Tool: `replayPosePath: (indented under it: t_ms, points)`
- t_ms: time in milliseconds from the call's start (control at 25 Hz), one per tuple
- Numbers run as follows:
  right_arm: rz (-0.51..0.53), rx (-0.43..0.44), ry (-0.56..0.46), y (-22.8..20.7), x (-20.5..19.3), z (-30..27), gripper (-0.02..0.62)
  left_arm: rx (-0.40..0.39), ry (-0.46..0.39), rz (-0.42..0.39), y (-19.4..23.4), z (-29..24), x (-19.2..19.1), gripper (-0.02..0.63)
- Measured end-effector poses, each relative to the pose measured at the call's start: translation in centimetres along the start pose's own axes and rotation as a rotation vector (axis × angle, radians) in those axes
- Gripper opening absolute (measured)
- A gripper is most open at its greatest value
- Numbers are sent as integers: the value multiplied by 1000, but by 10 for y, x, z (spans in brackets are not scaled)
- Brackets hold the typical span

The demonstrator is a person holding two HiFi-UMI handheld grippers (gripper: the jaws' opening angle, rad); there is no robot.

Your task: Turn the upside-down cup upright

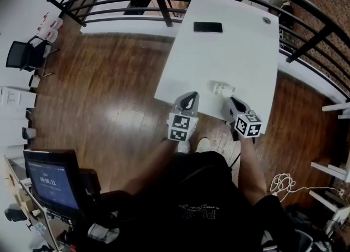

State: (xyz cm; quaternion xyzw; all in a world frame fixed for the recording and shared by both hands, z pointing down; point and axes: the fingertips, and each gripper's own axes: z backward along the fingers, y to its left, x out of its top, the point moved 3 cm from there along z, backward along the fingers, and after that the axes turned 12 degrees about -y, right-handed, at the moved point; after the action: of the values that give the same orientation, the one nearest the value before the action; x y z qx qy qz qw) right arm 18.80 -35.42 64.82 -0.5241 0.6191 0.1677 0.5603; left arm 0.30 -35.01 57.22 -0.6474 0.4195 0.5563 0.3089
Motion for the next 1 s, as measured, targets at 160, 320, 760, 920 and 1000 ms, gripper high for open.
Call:
replayPosePath:
  t_ms: [160, 320, 760, 920, 1000]
  points:
    - [23, 16, -13, 8, 9, 7, 28, -14, -1, 0, -3, 0, -1, -5]
    - [95, 7, -12, 12, 21, 14, 28, -22, -7, 1, -3, 0, -2, -5]
    - [559, -42, 185, 0, 26, 21, 25, -27, -25, 4, -3, 1, -2, -5]
    - [889, -21, 317, 18, 21, 16, 25, -28, -27, 8, -3, 1, -4, -5]
    - [1001, -42, 375, 22, 19, 12, 23, -29, -33, 10, -4, 2, -4, -5]
